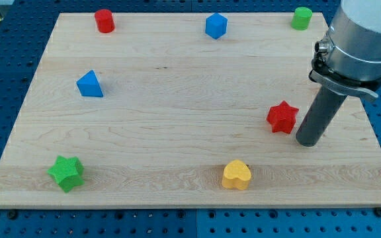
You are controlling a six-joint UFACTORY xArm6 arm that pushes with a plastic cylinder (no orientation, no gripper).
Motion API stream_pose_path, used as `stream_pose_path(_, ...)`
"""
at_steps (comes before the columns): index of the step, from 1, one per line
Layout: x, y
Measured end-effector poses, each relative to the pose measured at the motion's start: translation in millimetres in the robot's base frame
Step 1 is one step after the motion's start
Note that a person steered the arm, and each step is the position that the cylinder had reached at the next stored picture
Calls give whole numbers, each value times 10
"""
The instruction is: Move your arm to the center
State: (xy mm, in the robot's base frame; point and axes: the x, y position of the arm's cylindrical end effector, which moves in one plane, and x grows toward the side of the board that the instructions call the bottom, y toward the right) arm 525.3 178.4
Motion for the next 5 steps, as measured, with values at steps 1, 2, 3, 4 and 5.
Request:
stream_pose_path(1,-183,-238)
stream_pose_path(2,-270,-239)
stream_pose_path(3,-49,-340)
stream_pose_path(4,-169,-701)
stream_pose_path(5,-359,-1148)
